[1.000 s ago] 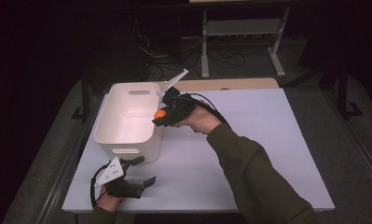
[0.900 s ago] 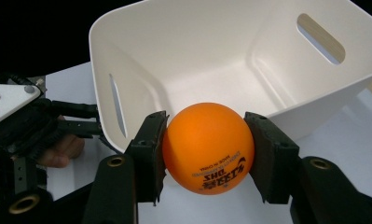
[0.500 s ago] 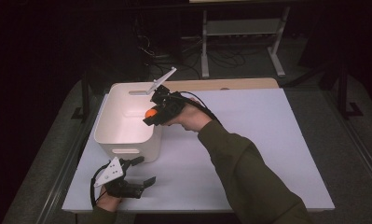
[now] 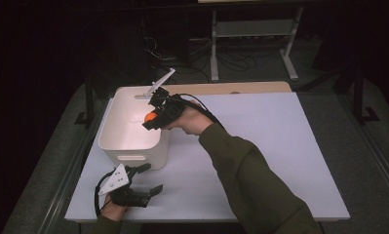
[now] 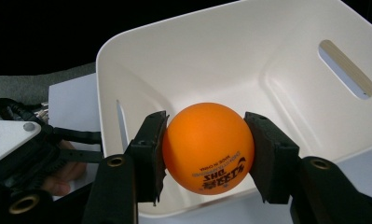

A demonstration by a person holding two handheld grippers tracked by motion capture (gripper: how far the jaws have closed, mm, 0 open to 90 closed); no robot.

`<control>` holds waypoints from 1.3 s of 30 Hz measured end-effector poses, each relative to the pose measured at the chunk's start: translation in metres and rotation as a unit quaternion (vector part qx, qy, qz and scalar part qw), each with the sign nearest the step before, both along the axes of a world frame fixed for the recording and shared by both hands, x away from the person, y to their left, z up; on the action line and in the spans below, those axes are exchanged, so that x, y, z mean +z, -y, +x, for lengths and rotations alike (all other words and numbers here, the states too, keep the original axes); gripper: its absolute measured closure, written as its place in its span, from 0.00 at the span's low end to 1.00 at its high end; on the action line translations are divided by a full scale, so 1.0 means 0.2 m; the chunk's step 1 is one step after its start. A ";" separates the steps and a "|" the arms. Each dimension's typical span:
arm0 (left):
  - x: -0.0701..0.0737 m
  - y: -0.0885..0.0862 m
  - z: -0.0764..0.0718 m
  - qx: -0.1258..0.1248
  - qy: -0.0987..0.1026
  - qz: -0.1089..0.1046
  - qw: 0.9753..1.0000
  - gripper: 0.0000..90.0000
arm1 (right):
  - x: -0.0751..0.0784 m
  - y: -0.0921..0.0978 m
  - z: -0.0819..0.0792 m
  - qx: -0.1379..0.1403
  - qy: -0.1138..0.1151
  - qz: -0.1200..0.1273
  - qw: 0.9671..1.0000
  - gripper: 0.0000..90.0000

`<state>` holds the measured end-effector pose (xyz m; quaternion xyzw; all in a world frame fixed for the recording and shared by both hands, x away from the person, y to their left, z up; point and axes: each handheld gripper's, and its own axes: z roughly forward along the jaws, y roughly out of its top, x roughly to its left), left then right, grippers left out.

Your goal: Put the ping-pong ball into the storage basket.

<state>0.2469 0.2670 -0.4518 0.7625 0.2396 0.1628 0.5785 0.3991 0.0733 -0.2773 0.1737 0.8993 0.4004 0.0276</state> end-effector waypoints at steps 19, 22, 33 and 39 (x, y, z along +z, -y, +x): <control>0.00 0.00 0.00 0.001 0.002 -0.001 1.000 0.16 | -0.06 -0.16 0.04 0.007 -0.004 -0.013 1.000 0.55; 0.00 0.00 0.00 0.000 0.002 -0.002 1.000 0.16 | -0.07 -0.18 0.05 0.007 -0.005 -0.016 1.000 0.55; 0.00 0.00 0.00 0.000 0.002 -0.003 1.000 0.16 | -0.14 -0.25 0.08 0.012 -0.011 -0.032 0.999 0.55; 0.00 0.00 0.00 -0.001 0.002 -0.004 1.000 0.16 | -0.17 -0.30 0.08 0.014 -0.016 -0.042 0.999 0.55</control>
